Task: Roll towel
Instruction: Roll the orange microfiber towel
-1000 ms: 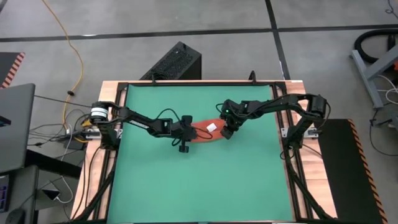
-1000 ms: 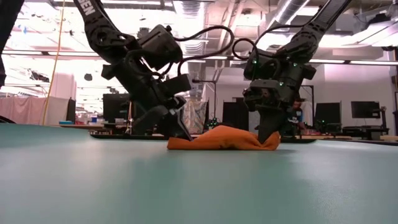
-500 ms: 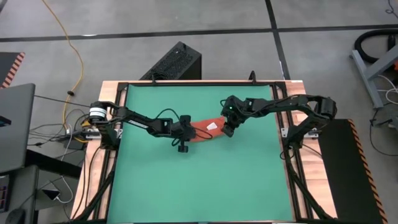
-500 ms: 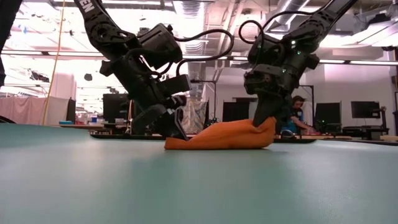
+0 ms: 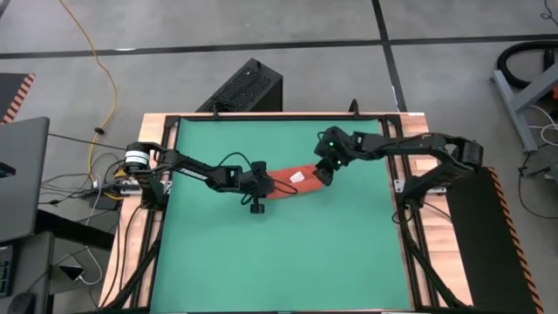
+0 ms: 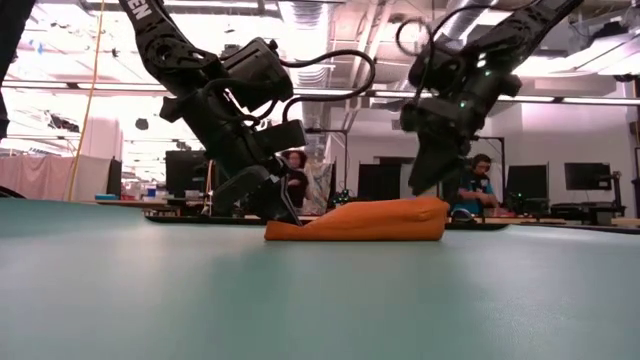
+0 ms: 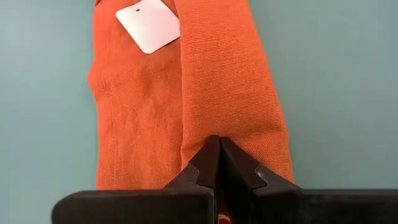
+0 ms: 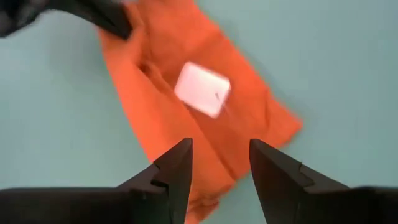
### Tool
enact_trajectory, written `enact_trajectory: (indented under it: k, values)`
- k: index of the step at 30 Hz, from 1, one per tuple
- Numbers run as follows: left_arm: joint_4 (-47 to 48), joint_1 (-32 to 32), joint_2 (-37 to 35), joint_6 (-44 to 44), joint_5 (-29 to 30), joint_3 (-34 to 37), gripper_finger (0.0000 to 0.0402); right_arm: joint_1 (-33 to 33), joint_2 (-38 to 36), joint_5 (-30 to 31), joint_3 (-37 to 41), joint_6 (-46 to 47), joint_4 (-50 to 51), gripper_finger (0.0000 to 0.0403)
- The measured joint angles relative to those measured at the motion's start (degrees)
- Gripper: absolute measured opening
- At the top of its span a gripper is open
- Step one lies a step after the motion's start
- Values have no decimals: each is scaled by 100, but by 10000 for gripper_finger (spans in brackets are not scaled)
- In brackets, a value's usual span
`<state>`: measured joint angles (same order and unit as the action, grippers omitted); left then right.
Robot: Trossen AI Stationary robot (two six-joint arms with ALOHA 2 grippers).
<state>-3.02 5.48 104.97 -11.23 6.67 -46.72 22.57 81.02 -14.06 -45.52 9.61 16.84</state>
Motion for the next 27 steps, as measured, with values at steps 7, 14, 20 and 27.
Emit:
enact_trajectory:
  k: [7, 14, 20, 27]
  values:
    - [-1, 0, 0, 117, 1, 0, 0, -962, -446, 513, 1005, -219, -1987, 154]
    - [-1, 2, 0, 140, 1, 0, 0, -1488, -482, 1354, 1723, -83, -2815, 98]
    - [-5, 2, 0, 178, 1, 0, 0, -1238, -482, 1568, 1900, -227, -2944, 72]
    - [-8, 3, 0, 327, 2, 0, 0, -1147, -41, 1558, 1893, -392, -3149, 70]
